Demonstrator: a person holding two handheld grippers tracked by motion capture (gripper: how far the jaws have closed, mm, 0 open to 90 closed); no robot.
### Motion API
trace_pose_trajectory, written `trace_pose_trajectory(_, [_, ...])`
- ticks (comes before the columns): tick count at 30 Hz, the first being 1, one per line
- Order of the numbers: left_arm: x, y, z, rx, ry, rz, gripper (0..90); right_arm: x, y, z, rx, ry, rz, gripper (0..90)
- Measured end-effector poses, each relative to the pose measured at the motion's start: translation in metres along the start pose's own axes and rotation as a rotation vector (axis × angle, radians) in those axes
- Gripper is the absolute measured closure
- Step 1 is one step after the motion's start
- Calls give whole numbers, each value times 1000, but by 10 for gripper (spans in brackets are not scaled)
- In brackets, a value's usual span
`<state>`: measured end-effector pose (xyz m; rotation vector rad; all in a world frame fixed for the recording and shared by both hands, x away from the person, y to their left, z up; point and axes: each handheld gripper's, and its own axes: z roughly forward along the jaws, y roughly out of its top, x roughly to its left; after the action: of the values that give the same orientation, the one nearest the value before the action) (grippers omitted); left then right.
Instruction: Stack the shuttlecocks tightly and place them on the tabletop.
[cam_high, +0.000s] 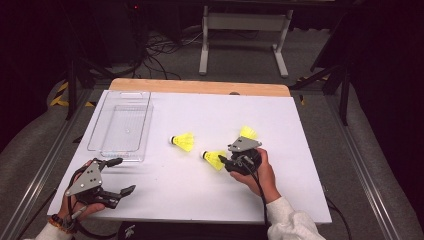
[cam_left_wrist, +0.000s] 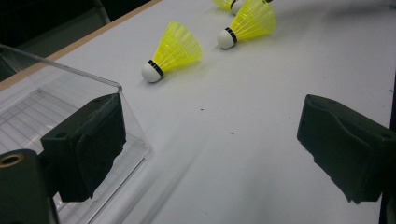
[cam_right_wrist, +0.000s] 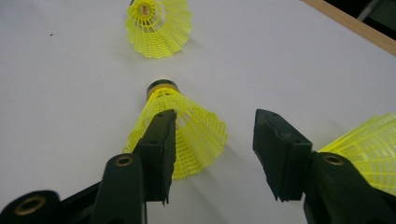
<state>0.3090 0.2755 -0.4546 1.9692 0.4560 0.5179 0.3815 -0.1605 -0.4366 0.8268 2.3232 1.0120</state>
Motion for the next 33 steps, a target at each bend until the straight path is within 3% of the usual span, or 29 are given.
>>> trace_pose_trajectory(12, [0, 0, 0, 0, 2, -4, 86, 5, -6, -19, -23, 19, 6, 499])
trace_pose_trajectory(17, [0, 0, 1, 3, 0, -4, 86, 12, -11, -21, 1, 58, -2, 518])
trace_pose_trajectory(22, [-1, 0, 1, -1, -2, -2, 86, 20, -15, -12, 38, 105, -1, 518])
trace_pose_trajectory(31, [-1, 0, 1, -5, -8, 2, 84, 29, -15, 8, 65, 145, 25, 500])
trace_pose_trajectory(33, [-1, 1, 1, -3, -9, 7, 84, 32, -14, 13, 72, 130, 24, 509])
